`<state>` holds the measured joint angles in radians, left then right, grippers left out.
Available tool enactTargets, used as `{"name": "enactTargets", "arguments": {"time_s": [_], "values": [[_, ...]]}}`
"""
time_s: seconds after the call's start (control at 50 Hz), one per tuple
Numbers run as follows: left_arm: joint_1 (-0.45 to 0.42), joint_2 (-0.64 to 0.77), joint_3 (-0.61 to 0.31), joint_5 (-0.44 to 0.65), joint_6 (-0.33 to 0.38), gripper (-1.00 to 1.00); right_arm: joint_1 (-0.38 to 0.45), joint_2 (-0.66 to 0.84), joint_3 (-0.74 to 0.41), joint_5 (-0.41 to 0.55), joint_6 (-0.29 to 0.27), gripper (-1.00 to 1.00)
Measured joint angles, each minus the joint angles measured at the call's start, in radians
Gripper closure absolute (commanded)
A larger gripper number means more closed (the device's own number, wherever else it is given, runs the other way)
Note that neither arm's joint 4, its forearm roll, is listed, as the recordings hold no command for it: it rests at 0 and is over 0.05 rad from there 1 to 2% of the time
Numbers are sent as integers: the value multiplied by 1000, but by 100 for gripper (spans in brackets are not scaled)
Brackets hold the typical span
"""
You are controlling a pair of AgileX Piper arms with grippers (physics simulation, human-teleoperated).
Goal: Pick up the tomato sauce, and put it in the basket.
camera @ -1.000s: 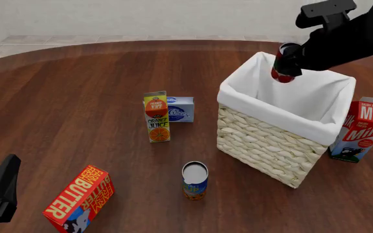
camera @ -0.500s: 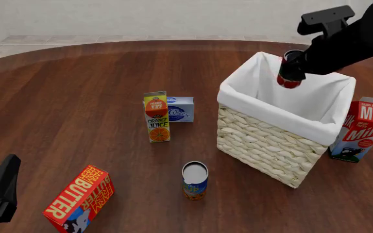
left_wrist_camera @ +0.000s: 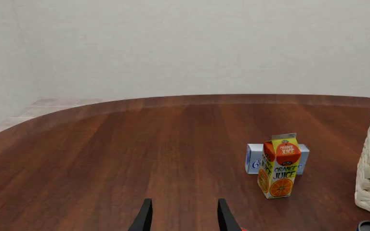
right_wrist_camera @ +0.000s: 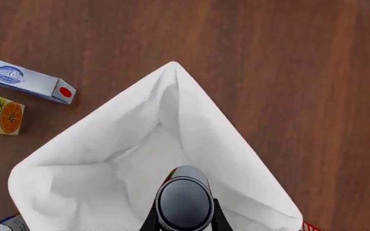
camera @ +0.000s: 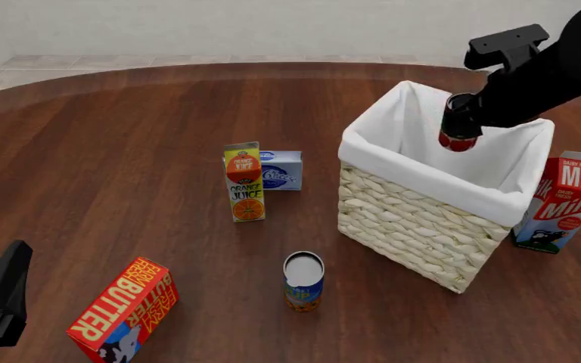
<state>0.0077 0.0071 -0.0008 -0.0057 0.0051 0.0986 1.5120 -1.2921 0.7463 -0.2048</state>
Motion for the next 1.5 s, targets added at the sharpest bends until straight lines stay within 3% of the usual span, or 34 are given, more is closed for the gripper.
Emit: {"name": "enactTargets", "arguments": {"time_s": [0.46,1.5], "values": [[0,0,0,0,0,-100,-3,51,12,-6,-35,100],[0,0,0,0,0,-100,1,176,14,-59,-33,100]]}}
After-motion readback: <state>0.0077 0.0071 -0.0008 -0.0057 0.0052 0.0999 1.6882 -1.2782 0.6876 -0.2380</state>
